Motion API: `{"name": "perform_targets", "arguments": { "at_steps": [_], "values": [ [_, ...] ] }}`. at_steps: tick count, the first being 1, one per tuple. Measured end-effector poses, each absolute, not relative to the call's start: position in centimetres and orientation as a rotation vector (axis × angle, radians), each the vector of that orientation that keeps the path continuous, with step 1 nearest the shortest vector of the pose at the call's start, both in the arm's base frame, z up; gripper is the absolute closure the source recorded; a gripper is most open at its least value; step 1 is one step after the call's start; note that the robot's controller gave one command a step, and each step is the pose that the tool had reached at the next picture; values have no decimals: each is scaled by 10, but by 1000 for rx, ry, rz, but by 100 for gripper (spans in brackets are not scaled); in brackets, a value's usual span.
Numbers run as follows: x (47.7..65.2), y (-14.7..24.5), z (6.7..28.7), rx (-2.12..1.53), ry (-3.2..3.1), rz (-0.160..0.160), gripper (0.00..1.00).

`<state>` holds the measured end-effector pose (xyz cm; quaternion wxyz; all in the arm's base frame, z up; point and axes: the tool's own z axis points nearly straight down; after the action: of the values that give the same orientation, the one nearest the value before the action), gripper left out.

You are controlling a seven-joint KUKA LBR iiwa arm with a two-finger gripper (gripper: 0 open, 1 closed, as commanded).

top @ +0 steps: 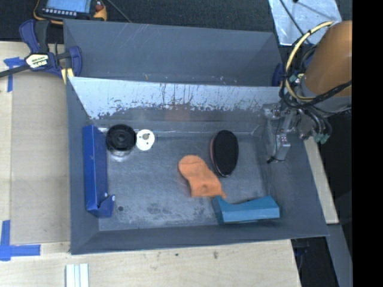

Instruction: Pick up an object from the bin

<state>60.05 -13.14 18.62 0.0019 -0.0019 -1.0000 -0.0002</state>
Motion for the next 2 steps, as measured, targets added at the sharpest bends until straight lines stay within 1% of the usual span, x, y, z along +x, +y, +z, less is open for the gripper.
{"name": "perform_targets", "arguments": {
  "at_steps": [1,2],
  "values": [
    [602,-131,191,-2,-3145,1,0],
    [602,-107,166,142,-3150,9,0]
  ]
}}
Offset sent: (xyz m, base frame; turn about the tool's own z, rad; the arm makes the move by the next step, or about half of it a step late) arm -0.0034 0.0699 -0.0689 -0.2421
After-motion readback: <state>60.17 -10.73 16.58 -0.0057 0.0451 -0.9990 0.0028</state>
